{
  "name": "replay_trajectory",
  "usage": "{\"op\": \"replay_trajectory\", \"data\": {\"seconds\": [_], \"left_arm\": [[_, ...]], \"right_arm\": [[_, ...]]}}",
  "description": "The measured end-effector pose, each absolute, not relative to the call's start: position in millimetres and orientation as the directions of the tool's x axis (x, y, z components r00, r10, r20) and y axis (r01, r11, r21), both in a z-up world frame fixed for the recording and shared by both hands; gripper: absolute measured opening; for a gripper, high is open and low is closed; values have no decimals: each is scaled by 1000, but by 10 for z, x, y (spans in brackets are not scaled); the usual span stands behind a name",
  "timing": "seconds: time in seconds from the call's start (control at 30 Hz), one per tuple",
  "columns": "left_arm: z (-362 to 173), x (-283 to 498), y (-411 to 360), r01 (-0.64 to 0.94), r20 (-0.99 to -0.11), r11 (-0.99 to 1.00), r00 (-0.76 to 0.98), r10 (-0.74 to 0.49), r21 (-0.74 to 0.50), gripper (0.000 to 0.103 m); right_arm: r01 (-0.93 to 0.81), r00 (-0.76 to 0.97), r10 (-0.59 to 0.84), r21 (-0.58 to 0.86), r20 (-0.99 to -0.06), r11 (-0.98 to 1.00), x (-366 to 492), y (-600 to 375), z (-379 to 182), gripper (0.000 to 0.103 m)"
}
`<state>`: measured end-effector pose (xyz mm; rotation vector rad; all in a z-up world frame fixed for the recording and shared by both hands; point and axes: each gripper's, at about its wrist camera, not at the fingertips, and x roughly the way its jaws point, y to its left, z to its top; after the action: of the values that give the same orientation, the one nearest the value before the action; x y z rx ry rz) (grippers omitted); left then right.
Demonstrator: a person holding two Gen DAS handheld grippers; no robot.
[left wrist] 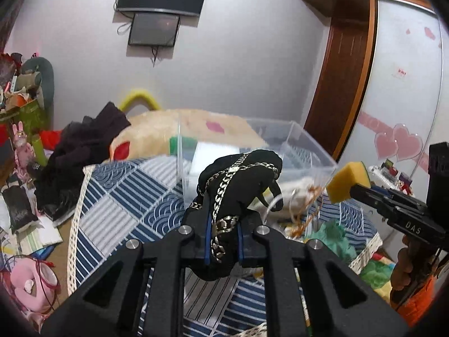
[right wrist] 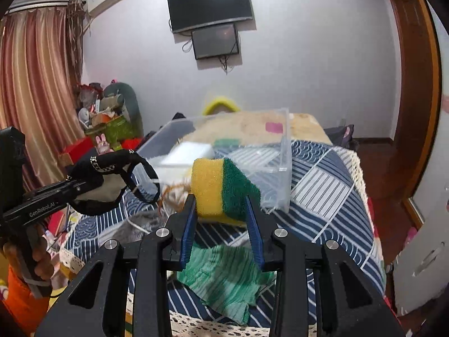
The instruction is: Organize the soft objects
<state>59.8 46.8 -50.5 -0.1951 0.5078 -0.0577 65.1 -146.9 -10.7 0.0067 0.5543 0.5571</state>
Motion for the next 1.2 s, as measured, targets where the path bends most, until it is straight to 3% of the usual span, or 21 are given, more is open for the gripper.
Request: {"op": "replay_trajectory", "data": {"seconds": [0.6, 1.2], "left_arm": [[-123, 1158, 411, 5, -405, 983, 911, -81, -185, 12], [-431, 1891, 270, 11, -504, 994, 861, -66, -110, 12]], "right_arm": [[-487, 760, 493, 131, -423, 863, 977, -1386, 184, 31], [-468, 734, 402, 22, -547, 884, 1401, -975, -39, 31]]}}
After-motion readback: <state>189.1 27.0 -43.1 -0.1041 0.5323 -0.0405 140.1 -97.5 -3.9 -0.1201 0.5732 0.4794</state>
